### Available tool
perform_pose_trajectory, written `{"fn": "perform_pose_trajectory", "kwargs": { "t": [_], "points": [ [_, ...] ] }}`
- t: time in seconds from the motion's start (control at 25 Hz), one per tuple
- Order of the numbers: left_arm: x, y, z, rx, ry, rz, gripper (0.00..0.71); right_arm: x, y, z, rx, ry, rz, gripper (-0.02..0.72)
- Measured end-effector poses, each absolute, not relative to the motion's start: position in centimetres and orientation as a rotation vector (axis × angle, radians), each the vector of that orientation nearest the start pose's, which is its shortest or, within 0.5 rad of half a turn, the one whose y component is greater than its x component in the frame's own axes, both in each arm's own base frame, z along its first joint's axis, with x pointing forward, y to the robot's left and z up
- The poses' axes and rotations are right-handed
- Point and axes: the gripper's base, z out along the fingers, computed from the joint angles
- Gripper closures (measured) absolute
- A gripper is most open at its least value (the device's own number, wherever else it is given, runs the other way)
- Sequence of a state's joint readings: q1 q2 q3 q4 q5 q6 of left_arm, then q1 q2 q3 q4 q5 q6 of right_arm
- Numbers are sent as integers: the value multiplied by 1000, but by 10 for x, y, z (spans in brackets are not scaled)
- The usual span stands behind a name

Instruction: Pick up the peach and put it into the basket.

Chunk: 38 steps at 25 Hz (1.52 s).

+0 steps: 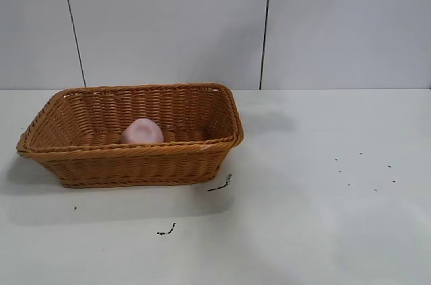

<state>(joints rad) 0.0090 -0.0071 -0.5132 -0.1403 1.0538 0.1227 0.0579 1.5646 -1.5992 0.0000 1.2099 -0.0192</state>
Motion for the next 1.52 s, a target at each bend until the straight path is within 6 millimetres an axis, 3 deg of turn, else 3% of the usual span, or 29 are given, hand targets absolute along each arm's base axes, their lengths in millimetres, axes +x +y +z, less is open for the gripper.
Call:
{"fn": "perform_pose_trajectory", "kwargs": {
  "t": [0.16, 0.4, 0.56, 0.72, 0.88, 1.04, 1.52],
  "points": [
    [-8, -11, 282, 122, 2007, -83, 16, 255, 15, 370, -89, 2686, 15, 8],
    [-8, -11, 282, 122, 2007, -83, 16, 151, 9, 332, -78, 2708, 17, 8],
    [-8, -11, 282, 122, 2007, -83, 16, 94, 5, 308, -75, 2577, 22, 8],
    [-8, -11, 282, 122, 2007, -83, 16, 51, 3, 291, -68, 2364, 28, 8],
    [-8, -11, 282, 122, 2007, -83, 16, 24, 1, 277, -64, 2206, 32, 8],
    [-8, -11, 282, 122, 2007, -83, 16, 7, 0, 277, -60, 2077, 35, 8],
    [-8, -11, 282, 122, 2007, -83, 16, -2, 0, 276, -52, 2014, 41, 8]
  ]
}}
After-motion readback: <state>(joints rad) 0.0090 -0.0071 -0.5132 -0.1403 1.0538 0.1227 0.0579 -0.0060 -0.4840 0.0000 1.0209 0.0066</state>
